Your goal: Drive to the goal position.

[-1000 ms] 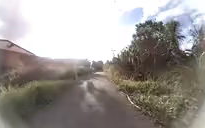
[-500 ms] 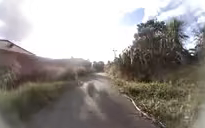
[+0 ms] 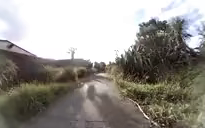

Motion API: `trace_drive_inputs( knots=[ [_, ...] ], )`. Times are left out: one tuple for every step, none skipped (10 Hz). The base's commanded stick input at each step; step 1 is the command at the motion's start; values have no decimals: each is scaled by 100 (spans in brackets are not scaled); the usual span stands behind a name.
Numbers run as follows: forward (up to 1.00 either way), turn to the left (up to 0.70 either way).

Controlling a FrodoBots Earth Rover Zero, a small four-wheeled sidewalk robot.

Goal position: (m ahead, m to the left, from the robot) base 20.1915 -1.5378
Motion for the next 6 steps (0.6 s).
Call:
trace_drive_inputs(
  knots=[
    [50, 3],
    [50, 3],
    [50, 3],
    [50, 3],
    [50, 3],
    [50, 3]
  ],
)
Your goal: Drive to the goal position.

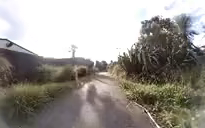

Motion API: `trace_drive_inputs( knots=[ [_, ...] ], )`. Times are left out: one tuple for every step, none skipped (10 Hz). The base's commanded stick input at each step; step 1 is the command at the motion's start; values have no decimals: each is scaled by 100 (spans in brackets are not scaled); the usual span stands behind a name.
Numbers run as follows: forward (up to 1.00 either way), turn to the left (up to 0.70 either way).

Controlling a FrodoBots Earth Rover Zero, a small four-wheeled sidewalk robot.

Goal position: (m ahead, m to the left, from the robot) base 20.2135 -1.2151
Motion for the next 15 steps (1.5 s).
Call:
trace_drive_inputs(
  knots=[
    [50, 3],
    [50, 3],
    [50, 3],
    [50, 3],
    [50, 3],
    [50, 3],
    [50, 3],
    [50, 3],
    [50, 3],
    [50, 3],
    [50, 3],
    [50, 3],
    [50, 3],
    [50, 3],
    [50, 3]
  ],
)
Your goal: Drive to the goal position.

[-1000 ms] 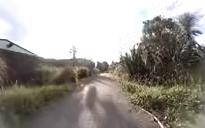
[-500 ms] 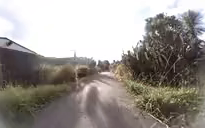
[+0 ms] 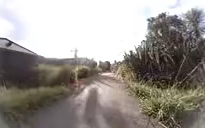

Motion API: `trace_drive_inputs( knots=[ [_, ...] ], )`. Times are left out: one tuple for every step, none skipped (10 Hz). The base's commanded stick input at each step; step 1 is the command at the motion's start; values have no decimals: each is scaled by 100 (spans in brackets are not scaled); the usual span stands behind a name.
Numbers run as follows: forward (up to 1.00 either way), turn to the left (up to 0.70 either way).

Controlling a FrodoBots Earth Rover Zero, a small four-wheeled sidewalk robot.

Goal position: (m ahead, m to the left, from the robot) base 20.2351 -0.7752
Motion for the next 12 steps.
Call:
trace_drive_inputs(
  knots=[
    [50, 3],
    [50, 3],
    [50, 3],
    [50, 3],
    [50, 3],
    [50, 3],
    [50, 3],
    [50, 3],
    [50, 3],
    [50, 3],
    [50, 3],
    [50, 3]
  ],
)
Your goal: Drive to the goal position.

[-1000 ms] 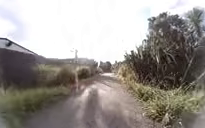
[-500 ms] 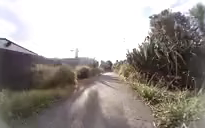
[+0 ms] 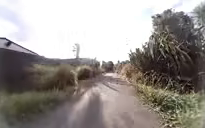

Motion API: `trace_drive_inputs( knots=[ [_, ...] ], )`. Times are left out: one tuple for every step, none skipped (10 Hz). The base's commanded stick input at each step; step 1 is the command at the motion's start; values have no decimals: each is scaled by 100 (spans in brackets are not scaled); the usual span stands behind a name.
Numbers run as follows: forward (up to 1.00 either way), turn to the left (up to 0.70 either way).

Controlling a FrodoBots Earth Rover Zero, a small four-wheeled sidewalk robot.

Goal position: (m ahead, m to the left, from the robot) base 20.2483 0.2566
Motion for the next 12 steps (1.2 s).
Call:
trace_drive_inputs(
  knots=[
    [50, -35],
    [50, -47],
    [50, -47],
    [50, -47],
    [50, -47],
    [50, -47],
    [50, -47],
    [50, -47],
    [50, -47],
    [50, -47],
    [50, -47],
    [50, -47]
  ],
)
